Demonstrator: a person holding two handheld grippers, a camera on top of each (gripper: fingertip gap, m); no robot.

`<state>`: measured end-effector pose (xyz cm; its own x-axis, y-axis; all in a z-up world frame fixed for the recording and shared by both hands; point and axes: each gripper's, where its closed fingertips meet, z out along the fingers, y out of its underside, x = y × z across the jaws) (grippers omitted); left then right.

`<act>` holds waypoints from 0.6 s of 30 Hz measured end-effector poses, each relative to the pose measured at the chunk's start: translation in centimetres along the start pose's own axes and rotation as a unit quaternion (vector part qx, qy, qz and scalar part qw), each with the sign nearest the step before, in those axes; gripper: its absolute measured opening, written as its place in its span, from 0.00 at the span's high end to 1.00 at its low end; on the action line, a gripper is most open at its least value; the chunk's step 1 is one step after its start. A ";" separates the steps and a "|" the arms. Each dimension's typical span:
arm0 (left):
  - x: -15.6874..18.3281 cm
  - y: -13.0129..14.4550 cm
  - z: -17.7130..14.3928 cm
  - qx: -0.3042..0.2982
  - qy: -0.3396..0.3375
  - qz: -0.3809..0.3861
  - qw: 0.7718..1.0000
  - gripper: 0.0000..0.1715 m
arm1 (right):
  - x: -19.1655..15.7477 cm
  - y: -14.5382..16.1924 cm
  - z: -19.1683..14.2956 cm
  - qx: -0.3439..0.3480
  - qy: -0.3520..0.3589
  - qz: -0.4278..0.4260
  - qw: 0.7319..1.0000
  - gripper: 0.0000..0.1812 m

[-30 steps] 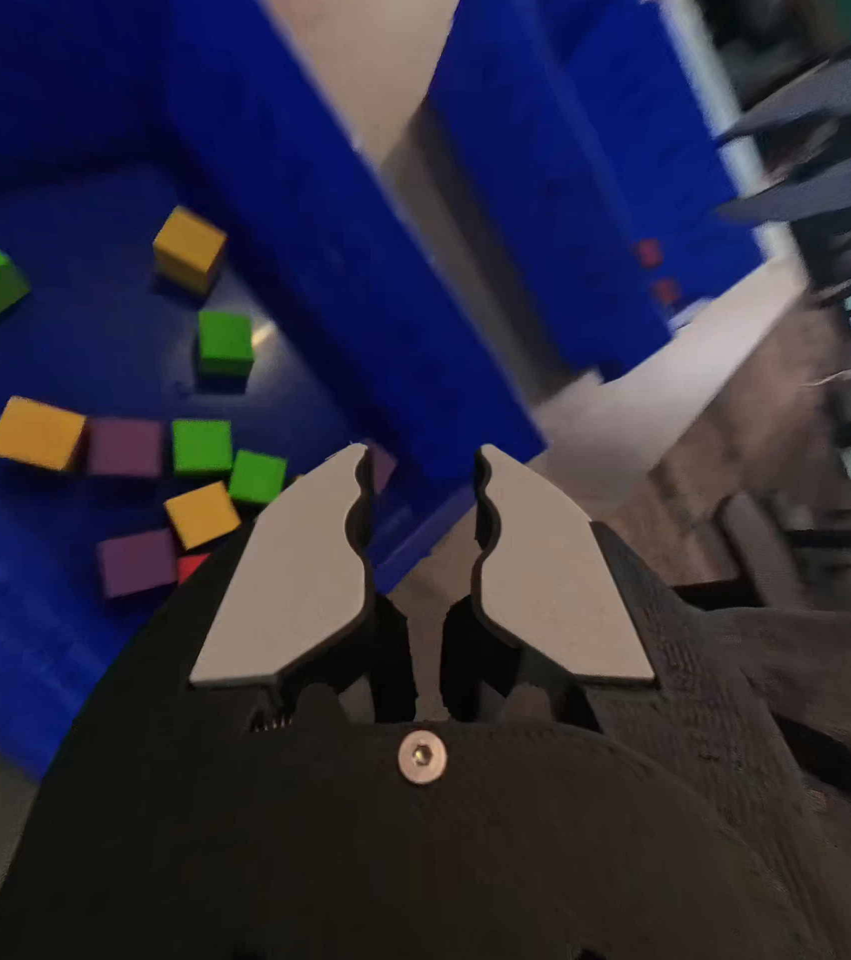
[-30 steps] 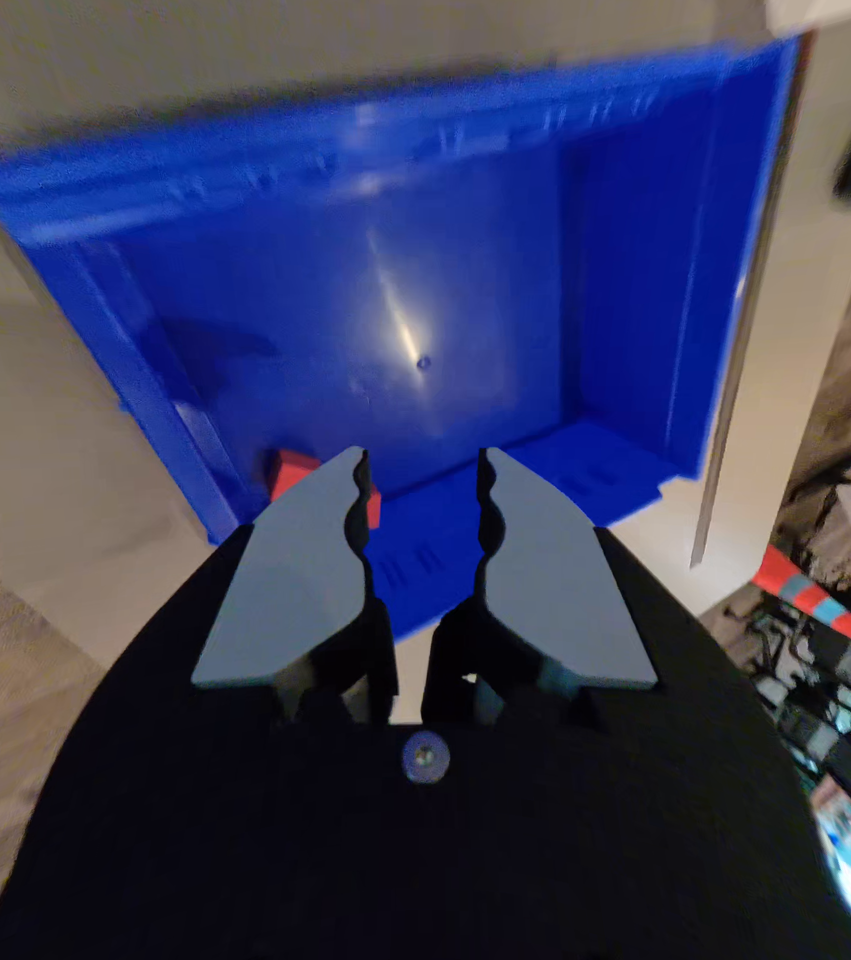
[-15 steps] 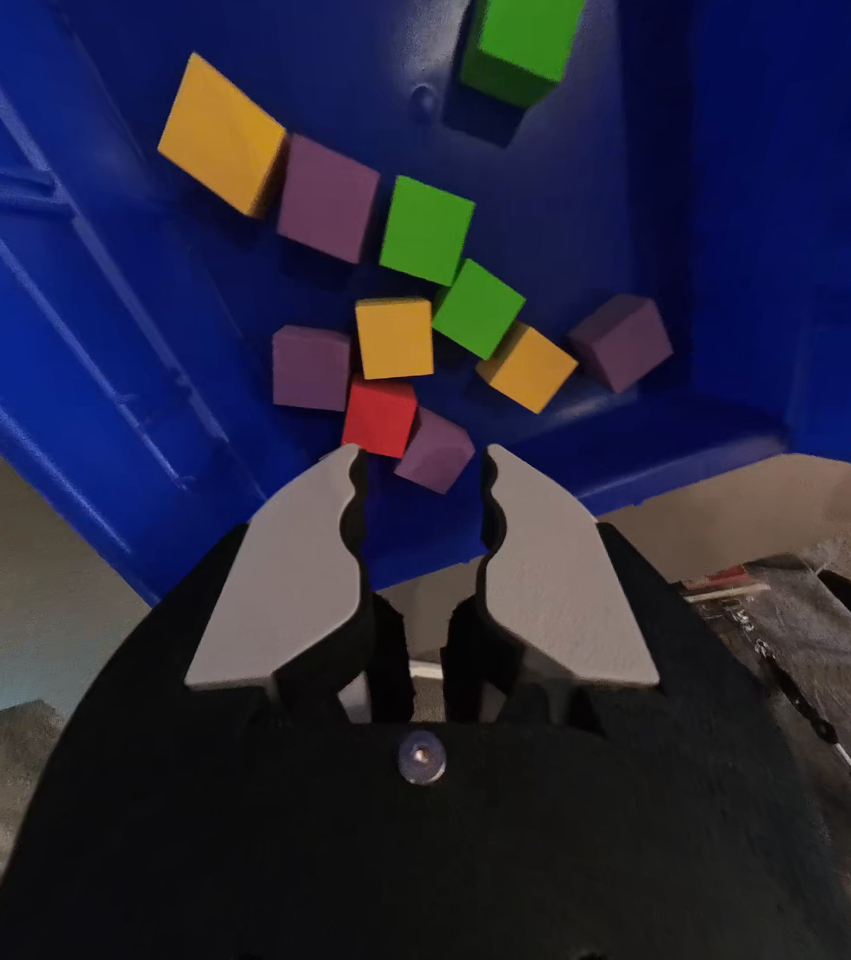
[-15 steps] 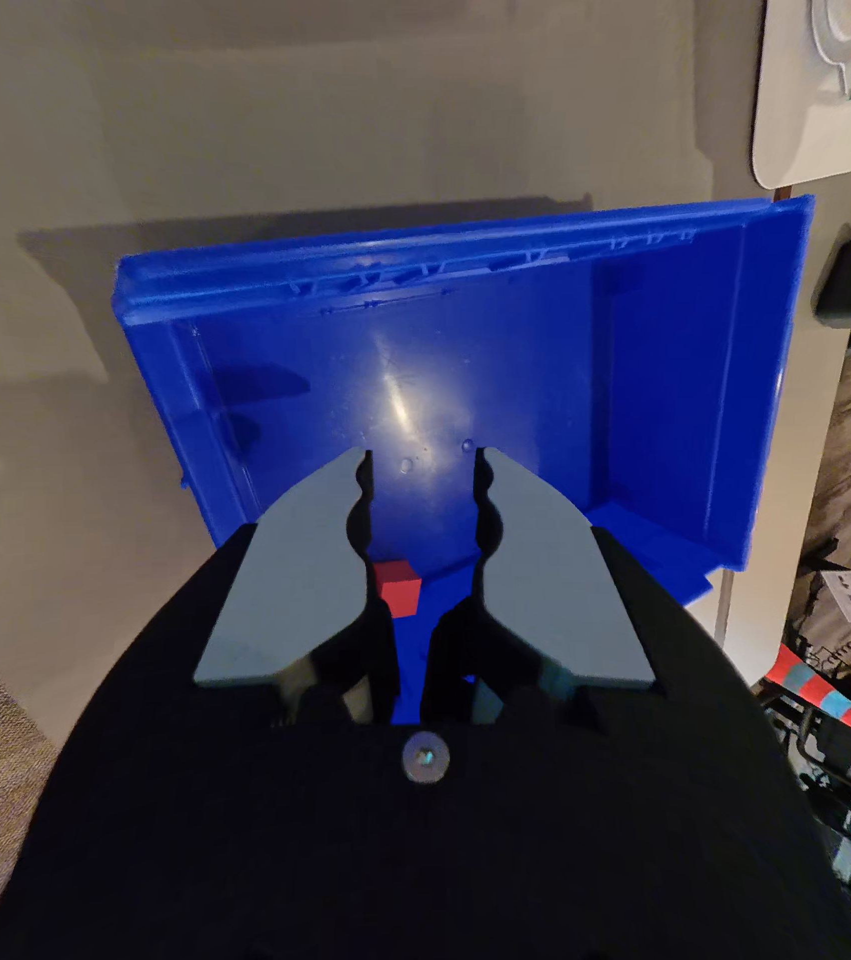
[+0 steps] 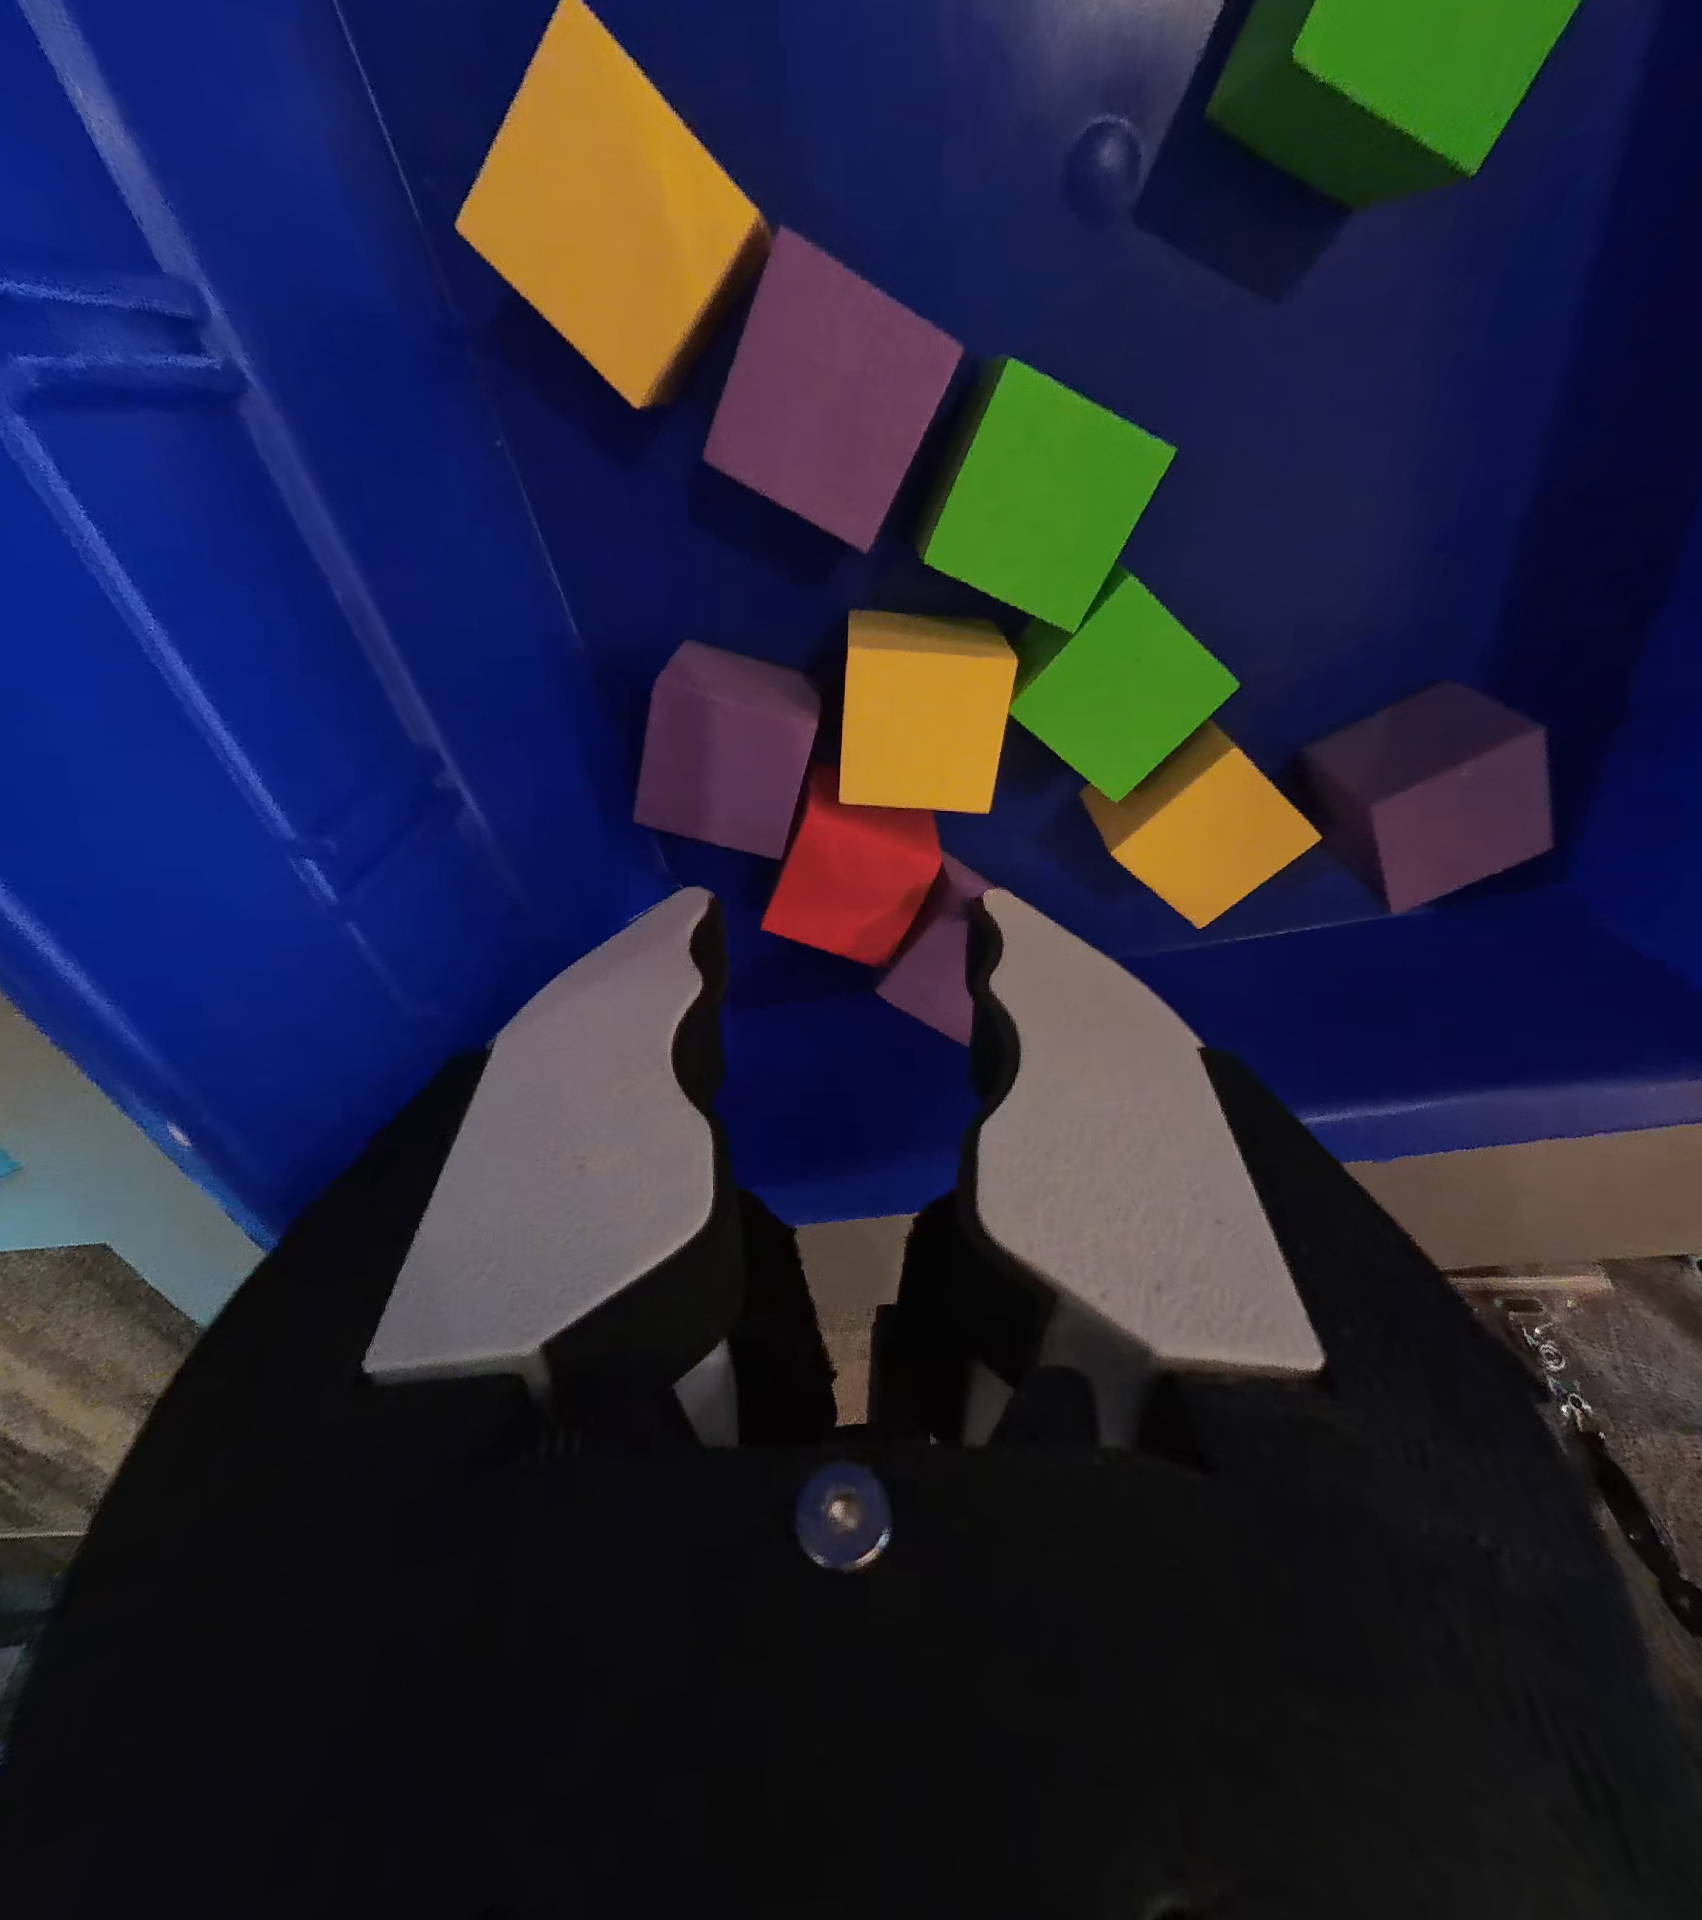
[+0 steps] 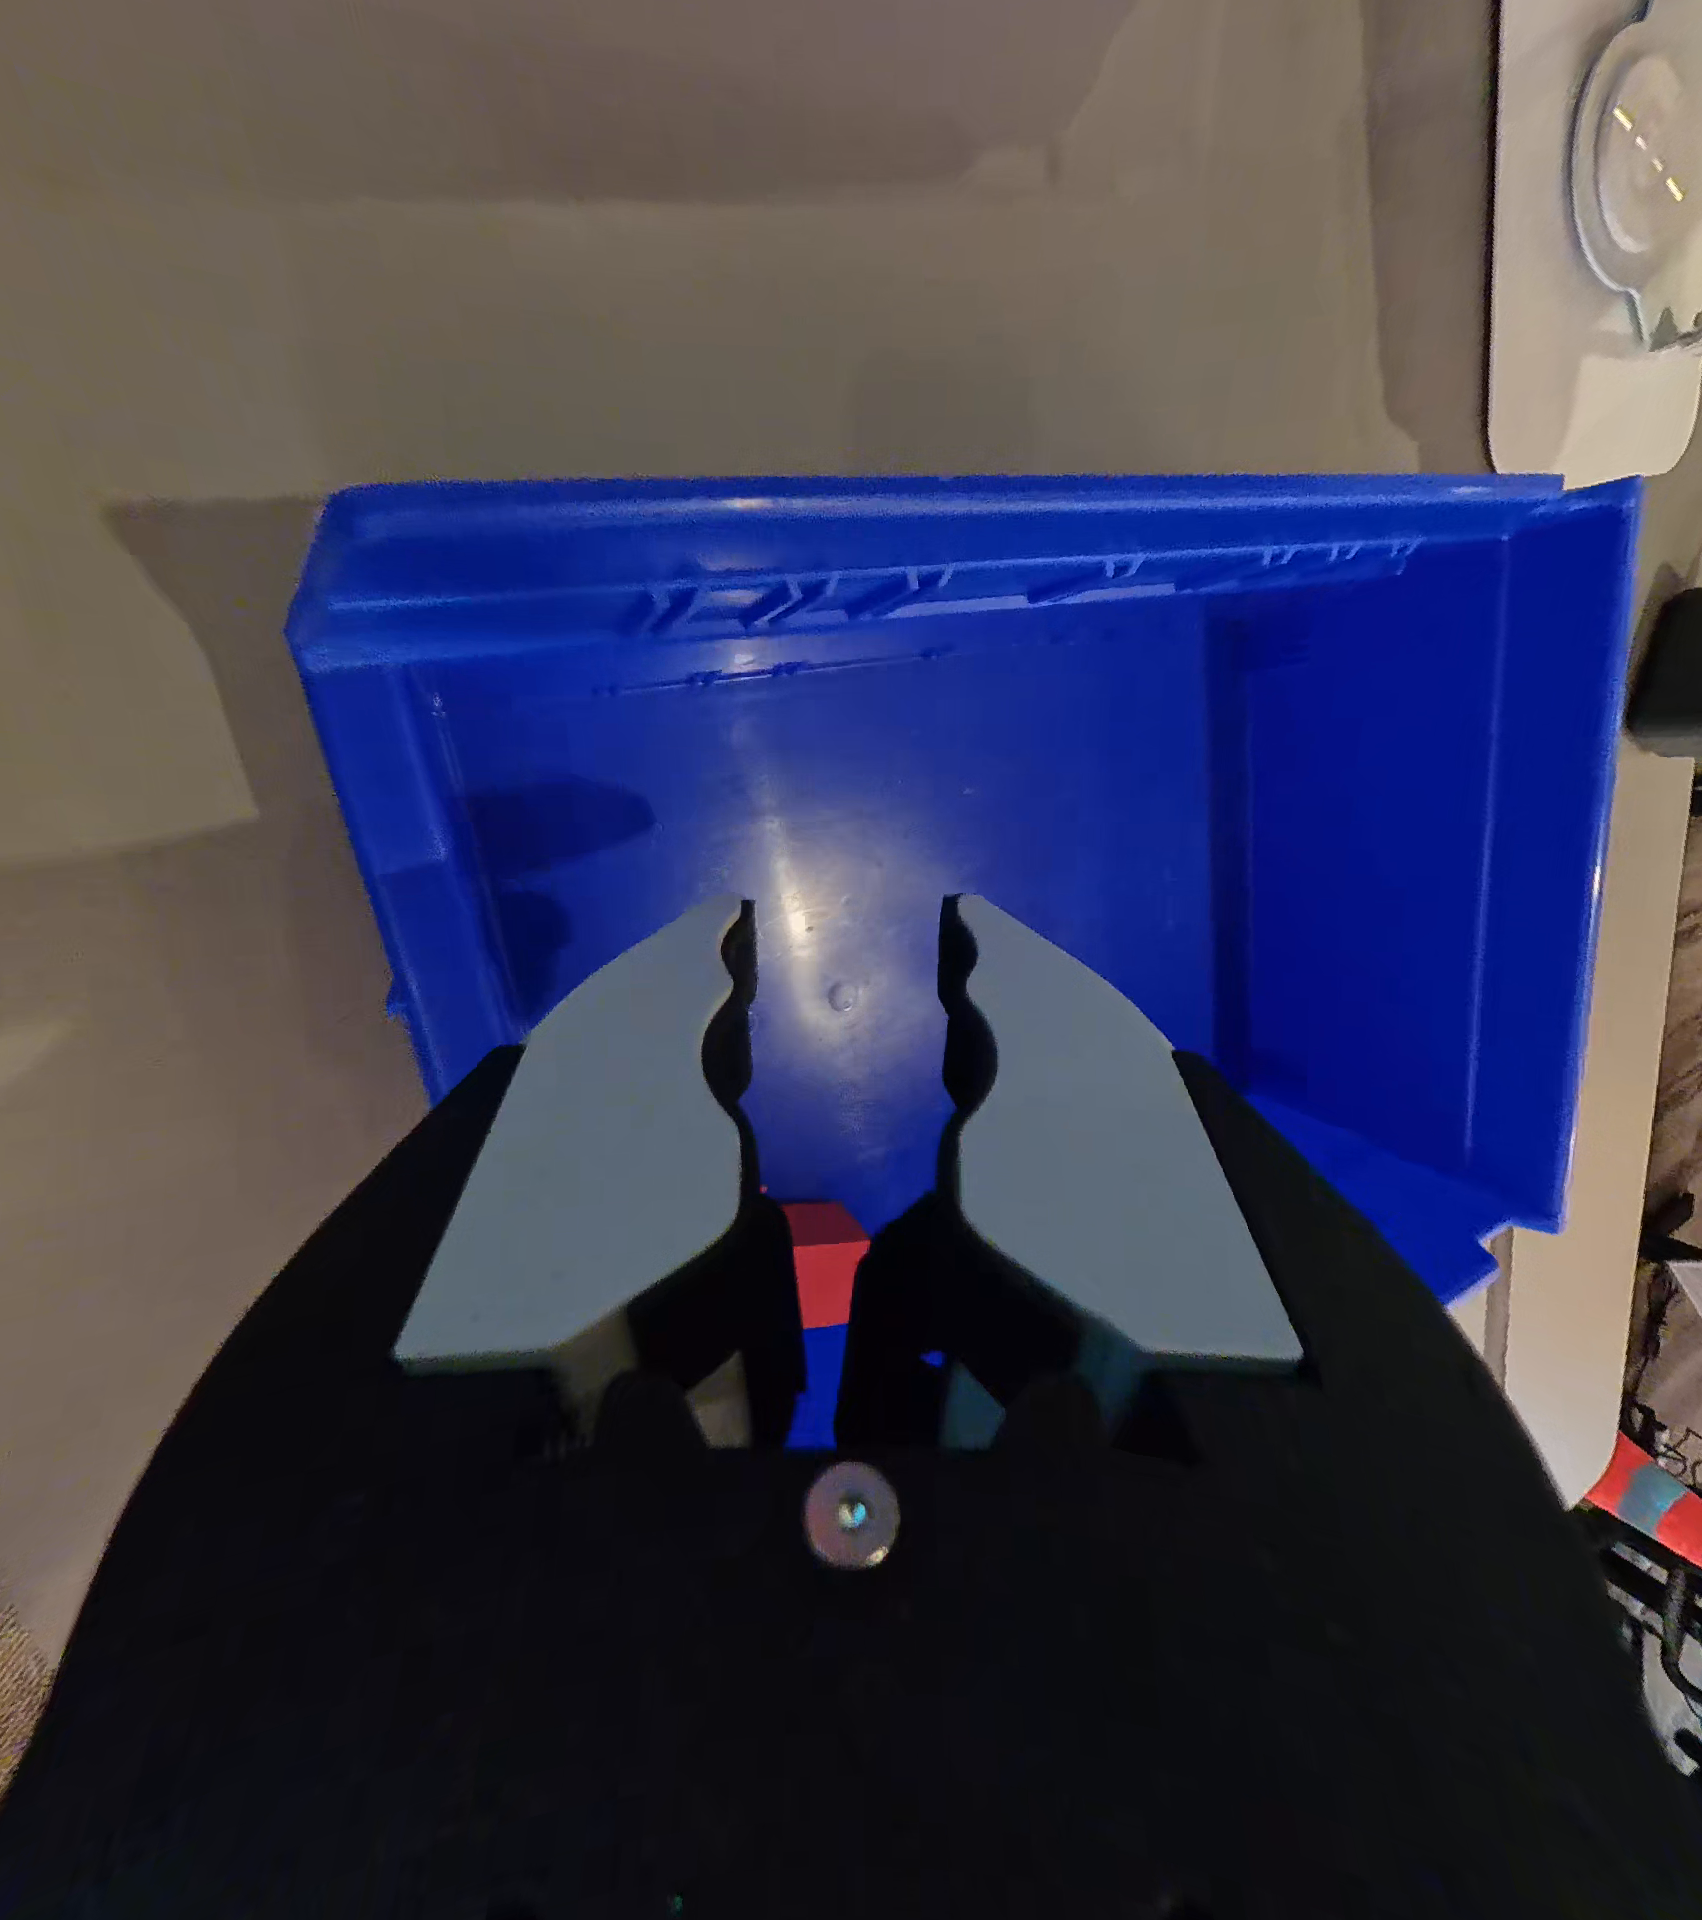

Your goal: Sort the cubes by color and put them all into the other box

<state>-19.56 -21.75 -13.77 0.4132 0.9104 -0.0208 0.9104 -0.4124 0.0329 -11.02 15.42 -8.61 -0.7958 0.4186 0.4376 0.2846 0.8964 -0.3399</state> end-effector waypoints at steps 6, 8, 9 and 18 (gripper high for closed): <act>0.6 -0.2 0.1 0.004 0.009 -0.003 1.000 0.77 | -0.1 -0.1 -0.6 0.015 0.009 -0.004 1.000 0.82; 0.6 0.0 0.1 0.002 0.014 -0.006 1.000 0.75 | -0.2 -0.1 -0.7 0.018 0.011 -0.006 1.000 0.83; 0.5 0.1 0.0 0.004 0.015 -0.007 1.000 0.73 | -0.2 -0.1 -0.8 0.019 0.012 -0.007 1.000 0.83; 0.7 -0.4 -0.2 0.025 0.026 -0.019 0.999 0.72 | -0.5 0.2 -0.9 0.018 0.013 -0.013 1.000 0.84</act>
<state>-19.69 -20.96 -13.61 0.3780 0.9253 0.0308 0.9258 -0.3776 -0.0178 -10.04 15.50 -8.15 -0.7884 0.4000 0.4673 0.2449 0.9010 -0.3581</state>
